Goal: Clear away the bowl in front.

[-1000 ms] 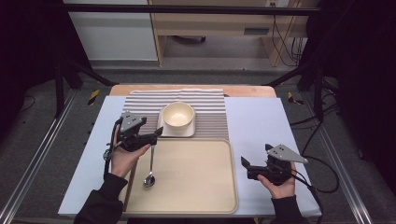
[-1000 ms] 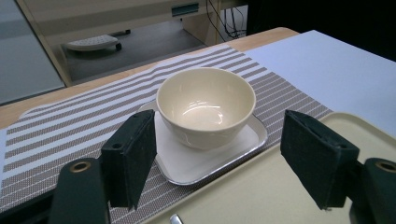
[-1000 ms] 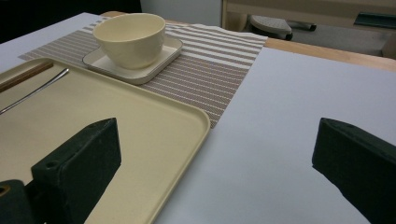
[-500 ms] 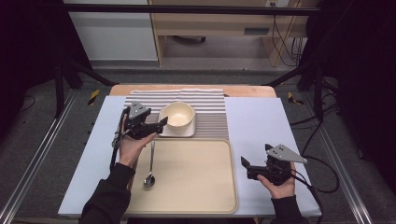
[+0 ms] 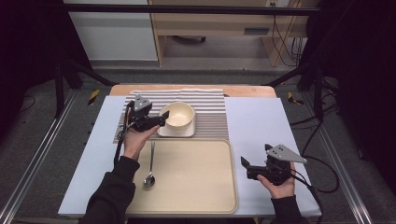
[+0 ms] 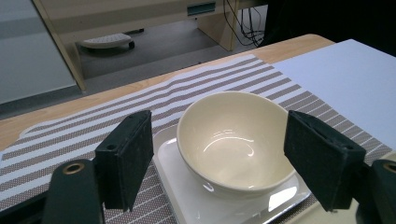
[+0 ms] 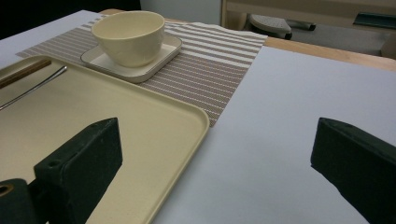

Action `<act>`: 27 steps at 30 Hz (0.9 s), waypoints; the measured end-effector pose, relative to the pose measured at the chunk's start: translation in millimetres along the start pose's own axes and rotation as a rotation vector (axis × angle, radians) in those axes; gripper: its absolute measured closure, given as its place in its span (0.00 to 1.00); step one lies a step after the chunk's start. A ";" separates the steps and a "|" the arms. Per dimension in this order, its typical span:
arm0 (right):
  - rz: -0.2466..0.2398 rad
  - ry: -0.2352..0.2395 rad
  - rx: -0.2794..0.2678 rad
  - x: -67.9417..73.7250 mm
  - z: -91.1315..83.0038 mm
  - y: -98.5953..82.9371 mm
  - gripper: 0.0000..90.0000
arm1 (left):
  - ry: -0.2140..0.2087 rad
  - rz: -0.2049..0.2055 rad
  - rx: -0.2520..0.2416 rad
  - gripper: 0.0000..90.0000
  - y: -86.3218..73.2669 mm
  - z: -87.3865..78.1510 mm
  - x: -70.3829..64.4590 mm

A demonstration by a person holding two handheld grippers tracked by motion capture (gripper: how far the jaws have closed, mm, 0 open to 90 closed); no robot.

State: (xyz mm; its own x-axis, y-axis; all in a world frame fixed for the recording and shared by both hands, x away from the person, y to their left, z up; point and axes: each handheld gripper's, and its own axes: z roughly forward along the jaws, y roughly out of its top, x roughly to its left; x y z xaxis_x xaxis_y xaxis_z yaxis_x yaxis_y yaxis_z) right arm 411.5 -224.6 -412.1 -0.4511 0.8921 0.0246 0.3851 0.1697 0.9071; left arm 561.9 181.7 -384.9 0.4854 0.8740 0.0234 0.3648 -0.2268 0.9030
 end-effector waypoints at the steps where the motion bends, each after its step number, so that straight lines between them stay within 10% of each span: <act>1: -0.004 -0.002 0.001 -0.2 0.2 -0.1 0.03 | 0.001 0.002 0.006 0.26 -0.4 2.3 0.6; 27: -0.007 0.003 0.011 0.6 3.2 -1.1 0.03 | 0.050 -0.007 0.100 0.37 -19.3 56.2 15.5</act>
State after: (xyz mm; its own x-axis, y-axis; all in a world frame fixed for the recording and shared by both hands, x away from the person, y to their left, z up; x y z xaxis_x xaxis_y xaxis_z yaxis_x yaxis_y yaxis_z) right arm 413.4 -222.9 -414.5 -0.4561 0.8897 0.0192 0.3908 0.1808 0.9026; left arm 607.0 175.4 -426.1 0.4430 0.8956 0.0410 0.4469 -0.2603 0.8559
